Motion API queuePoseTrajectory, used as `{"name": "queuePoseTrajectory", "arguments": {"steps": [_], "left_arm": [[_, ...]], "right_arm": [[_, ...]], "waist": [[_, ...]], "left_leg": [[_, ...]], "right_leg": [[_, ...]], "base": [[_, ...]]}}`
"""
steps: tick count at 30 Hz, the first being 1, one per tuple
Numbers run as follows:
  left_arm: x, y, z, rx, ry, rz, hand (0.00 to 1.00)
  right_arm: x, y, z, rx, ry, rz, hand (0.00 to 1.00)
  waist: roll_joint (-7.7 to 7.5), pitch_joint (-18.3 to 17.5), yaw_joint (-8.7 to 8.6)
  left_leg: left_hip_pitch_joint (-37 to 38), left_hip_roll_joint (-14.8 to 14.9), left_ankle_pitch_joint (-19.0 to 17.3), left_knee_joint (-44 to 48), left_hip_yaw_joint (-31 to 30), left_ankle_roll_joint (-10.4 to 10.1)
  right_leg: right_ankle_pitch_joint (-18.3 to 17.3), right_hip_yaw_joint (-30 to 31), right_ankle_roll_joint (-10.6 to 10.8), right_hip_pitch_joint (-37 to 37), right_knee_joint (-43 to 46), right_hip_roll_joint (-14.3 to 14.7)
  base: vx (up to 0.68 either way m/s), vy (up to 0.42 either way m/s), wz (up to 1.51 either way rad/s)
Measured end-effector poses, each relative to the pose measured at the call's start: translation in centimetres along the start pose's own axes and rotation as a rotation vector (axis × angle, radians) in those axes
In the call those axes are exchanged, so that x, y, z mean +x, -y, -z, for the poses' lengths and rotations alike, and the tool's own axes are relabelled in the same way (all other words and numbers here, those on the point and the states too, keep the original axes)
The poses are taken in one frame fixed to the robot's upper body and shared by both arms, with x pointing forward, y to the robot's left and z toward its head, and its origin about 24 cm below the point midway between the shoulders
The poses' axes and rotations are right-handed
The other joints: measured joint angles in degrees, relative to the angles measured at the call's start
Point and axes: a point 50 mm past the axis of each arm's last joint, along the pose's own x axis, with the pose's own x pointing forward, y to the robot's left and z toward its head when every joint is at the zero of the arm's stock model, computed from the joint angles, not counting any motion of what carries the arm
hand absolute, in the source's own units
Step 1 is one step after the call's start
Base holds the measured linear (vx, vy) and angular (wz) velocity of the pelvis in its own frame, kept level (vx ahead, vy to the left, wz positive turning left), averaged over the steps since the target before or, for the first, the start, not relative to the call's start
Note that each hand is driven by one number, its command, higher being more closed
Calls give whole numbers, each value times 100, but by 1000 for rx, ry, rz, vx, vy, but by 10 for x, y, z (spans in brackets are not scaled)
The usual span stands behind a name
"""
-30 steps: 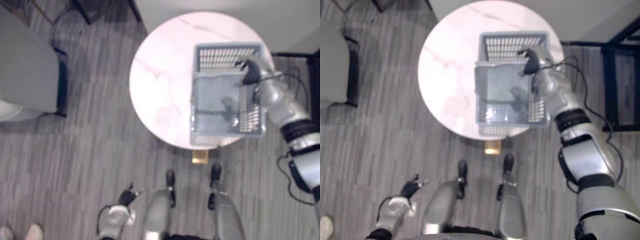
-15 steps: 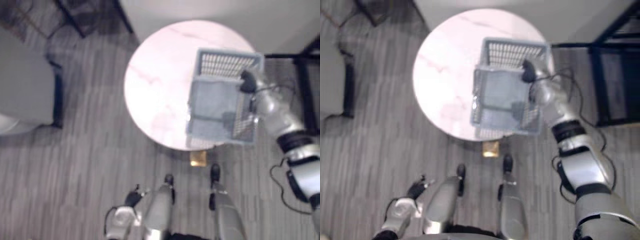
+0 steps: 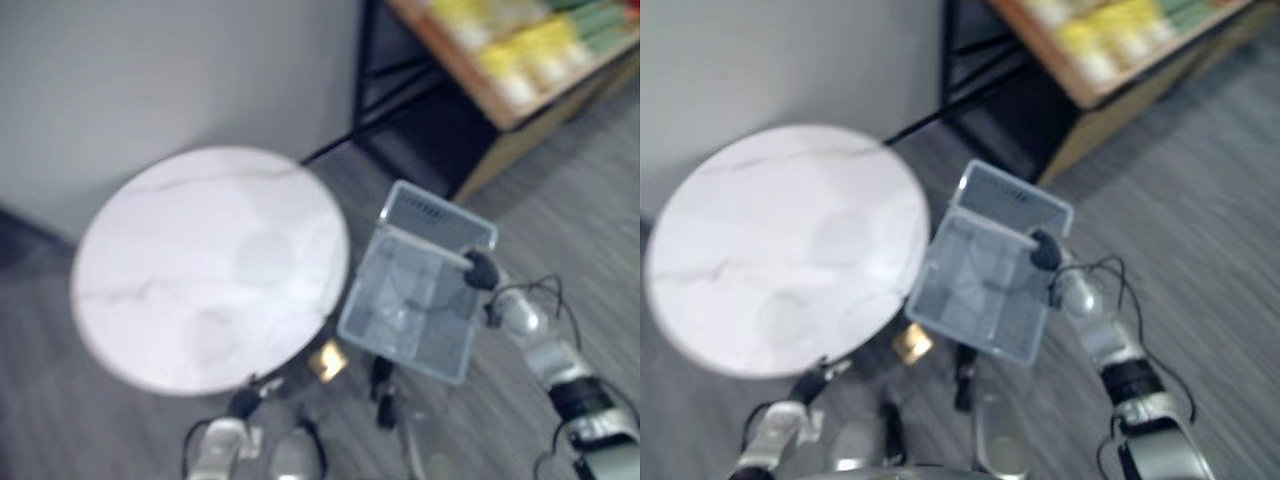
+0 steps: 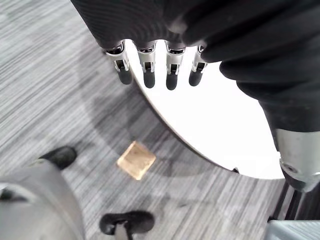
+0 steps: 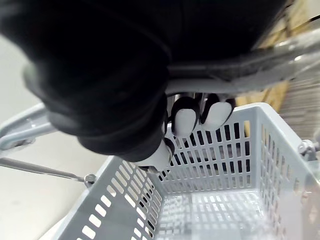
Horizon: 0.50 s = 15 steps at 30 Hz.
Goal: Pick vegetable in the basket
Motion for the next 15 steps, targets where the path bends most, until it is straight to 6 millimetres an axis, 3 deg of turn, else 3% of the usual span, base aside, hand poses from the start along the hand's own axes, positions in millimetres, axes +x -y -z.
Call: {"name": "queuePoseTrajectory", "arguments": {"steps": [1,2,3,4,6,7,8,9,11,12,13,15], "left_arm": [[-2,2,6,1,-25,8,0],[-4,6,11,-1,-41,17,0],[-5,4,14,-1,-48,13,0],[-6,8,20,-27,-70,14,0],[-10,9,29,-41,-100,13,0],[-11,9,32,-40,-107,13,0],[-11,13,32,-50,-113,20,0],[-11,13,33,-52,-115,20,0],[-14,18,40,-73,-144,23,0],[-15,20,43,-77,-153,27,0],[-15,22,43,-80,-154,30,0],[-17,32,45,-106,-164,41,0]], "right_arm": [[-2,-3,3,2,-9,-14,100],[-4,-9,8,11,-33,-36,100],[-5,-13,11,19,-47,-49,100],[-10,-21,16,31,-71,-73,100],[-19,-39,26,77,-128,-109,100],[-24,-46,30,102,-153,-116,100],[-38,-51,43,126,-210,-116,100],[-45,-55,50,142,-248,-117,100],[-64,-71,70,189,-369,-141,100],[-70,-75,77,206,-412,-141,100],[-73,-77,81,214,-437,-141,100],[-90,-87,101,257,-563,-150,100]], "waist": [[59,-20,-57],[67,-110,-63],[43,-148,-32],[130,-197,62],[170,-367,110],[228,-422,180],[293,-434,-45],[232,-466,-155],[393,-593,-162],[458,-618,-167],[480,-626,-161],[559,-633,-75]], "left_leg": [[127,71,0,66,309,-1],[173,146,-9,306,663,-10],[172,169,-14,490,784,-16],[176,334,-27,820,998,-13],[235,289,-32,171,1135,-63],[351,367,93,-208,1320,-84],[492,454,190,-224,1495,-322],[556,397,165,-170,1544,-372],[662,767,127,299,1779,-470],[422,1136,72,1197,1504,-234],[260,1239,-1,1593,1144,-76],[-280,906,-238,2351,-543,-184]], "right_leg": [[-433,-520,63,51,632,-371],[-578,-996,-31,127,841,-665],[-533,-1159,-34,176,810,-628],[-432,-1181,-237,343,454,-301],[-97,-640,38,630,-652,387],[-329,-813,257,736,-899,536],[-711,-1099,250,523,273,-59],[-852,-995,446,567,390,-290],[-735,-608,486,725,34,239],[-631,-363,433,930,-355,536],[-567,-225,402,1026,-508,658],[-463,336,355,1356,-838,916]], "base": [[85,-113,-133],[86,-96,-137],[91,-111,-156],[33,-146,-166],[-26,-117,-166],[-6,-98,-123],[73,-109,-83],[157,-123,-70],[176,-172,-102],[126,-200,-106],[121,-143,-135],[139,-41,-137]]}}
